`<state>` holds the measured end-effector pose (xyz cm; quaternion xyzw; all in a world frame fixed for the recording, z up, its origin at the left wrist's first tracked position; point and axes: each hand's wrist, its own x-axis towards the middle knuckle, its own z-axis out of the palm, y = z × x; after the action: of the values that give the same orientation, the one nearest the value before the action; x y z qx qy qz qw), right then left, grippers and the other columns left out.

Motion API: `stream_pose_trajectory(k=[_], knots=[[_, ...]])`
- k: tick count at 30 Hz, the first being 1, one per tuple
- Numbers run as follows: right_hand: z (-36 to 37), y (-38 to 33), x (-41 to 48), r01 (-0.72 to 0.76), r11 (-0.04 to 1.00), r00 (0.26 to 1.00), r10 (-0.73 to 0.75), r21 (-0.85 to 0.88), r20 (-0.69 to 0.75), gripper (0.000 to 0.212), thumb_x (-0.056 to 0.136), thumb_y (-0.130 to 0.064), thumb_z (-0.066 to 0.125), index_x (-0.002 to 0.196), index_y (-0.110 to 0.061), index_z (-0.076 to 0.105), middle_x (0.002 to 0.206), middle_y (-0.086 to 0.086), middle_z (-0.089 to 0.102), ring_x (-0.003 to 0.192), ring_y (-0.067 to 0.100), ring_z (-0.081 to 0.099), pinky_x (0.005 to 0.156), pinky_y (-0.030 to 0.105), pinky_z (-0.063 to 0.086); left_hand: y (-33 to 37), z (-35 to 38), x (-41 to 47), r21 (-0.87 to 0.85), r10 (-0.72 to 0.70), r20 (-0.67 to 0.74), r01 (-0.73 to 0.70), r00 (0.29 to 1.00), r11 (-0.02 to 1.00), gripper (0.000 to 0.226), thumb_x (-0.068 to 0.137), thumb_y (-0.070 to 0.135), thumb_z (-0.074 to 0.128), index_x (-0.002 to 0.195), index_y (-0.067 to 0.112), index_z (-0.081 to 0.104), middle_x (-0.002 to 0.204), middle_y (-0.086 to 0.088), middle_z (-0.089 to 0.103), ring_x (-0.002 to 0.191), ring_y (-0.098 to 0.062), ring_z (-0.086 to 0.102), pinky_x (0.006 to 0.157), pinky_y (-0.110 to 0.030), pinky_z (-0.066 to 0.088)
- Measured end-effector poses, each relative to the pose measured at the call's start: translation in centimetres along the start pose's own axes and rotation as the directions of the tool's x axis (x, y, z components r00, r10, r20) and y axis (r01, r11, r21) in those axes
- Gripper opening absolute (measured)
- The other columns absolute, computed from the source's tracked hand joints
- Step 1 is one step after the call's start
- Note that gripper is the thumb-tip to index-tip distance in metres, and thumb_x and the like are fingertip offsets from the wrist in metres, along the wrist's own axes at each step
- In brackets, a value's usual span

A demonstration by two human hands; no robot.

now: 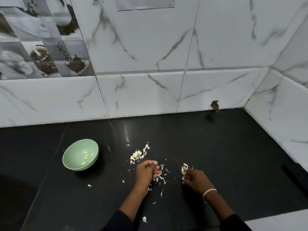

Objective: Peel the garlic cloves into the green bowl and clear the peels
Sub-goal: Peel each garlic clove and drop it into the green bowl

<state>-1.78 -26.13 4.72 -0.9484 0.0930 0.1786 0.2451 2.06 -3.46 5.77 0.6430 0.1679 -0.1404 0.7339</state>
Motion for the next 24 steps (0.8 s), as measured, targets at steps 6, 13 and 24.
stream_pose_trajectory(k=[6, 13, 24], knots=[[0.5, -0.3, 0.2, -0.004, 0.996, 0.998, -0.002, -0.090, -0.068, 0.014, 0.085, -0.027, 0.070, 0.084, -0.026, 0.056, 0.103, -0.002, 0.066, 0.097, 0.019, 0.063, 0.079, 0.030, 0.048, -0.4, -0.4, 0.1, 0.019, 0.002, -0.016, -0.002, 1.000, 1.000, 0.009, 0.095, 0.002, 0.060, 0.097, -0.003, 0.067, 0.078, -0.013, 0.069, 0.062, -0.018, 0.065, 0.054, -0.022, 0.050], [1.0, 0.7, 0.6, 0.029, 0.992, 0.997, -0.038, -0.120, -0.074, 0.012, 0.089, -0.025, 0.064, 0.081, -0.018, 0.064, 0.096, -0.005, 0.063, 0.089, 0.014, 0.061, 0.078, 0.030, 0.050, -0.6, -0.7, -0.4, 0.010, 0.004, -0.025, -0.003, 1.000, 1.000, 0.009, 0.095, 0.000, 0.058, 0.095, -0.002, 0.067, 0.075, -0.010, 0.070, 0.062, -0.018, 0.064, 0.053, -0.021, 0.049], [-1.3, -3.7, -1.1, 0.144, 0.646, 0.982, 0.001, 0.749, -0.190, 0.006, 0.086, -0.004, 0.075, 0.086, -0.003, 0.069, 0.075, 0.014, 0.074, 0.064, 0.021, 0.071, 0.060, 0.026, 0.057, 0.5, -0.5, -1.1, 0.048, 0.112, 0.082, -0.117, 0.990, 0.992, 0.003, 0.092, 0.004, 0.069, 0.093, 0.002, 0.071, 0.078, -0.012, 0.072, 0.062, -0.016, 0.067, 0.056, -0.020, 0.051]])
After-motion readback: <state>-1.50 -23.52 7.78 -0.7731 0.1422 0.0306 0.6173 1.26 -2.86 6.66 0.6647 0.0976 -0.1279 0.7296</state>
